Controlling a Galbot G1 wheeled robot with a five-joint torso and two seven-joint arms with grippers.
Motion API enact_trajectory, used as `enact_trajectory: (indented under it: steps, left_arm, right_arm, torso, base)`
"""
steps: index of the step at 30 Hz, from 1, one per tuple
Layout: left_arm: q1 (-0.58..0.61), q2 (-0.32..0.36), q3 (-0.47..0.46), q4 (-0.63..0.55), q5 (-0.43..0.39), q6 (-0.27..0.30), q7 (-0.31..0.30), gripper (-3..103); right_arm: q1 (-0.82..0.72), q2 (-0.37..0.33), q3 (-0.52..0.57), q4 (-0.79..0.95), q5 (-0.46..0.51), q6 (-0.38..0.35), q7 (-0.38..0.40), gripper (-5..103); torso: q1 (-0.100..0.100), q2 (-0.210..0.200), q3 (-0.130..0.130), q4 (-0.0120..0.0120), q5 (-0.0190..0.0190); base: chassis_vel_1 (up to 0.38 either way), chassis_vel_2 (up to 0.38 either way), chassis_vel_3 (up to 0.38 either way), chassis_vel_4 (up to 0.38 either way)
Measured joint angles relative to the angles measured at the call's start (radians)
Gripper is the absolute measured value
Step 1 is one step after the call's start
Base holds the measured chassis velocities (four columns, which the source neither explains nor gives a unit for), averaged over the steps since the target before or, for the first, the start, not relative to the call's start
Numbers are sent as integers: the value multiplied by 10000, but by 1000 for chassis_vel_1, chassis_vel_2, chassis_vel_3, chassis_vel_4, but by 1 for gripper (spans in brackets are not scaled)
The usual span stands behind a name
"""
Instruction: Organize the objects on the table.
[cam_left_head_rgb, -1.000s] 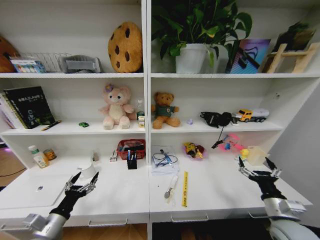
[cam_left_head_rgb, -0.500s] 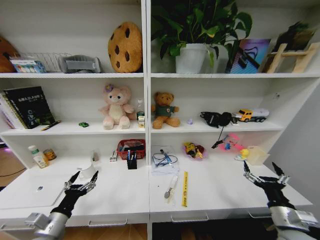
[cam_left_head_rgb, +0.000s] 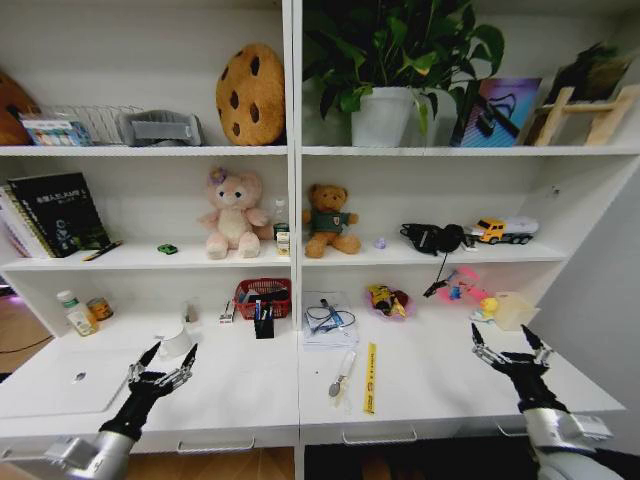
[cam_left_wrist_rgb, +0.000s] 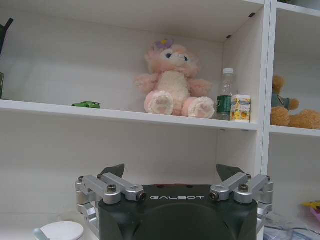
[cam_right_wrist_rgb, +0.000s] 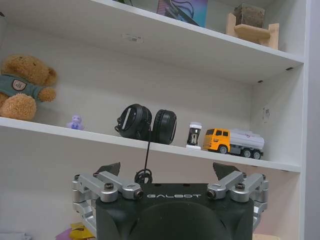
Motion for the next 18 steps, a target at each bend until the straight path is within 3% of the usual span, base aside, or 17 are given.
enact_trajectory:
  steps: [18]
  left_arm:
    - [1,-1,-6,3,5,-1,-5,100]
  right_arm:
    - [3,-3,5,17,10,-23,18,100]
  torso:
    - [0,0,0,-1,-1]
  base:
    - [0,0,0,0]
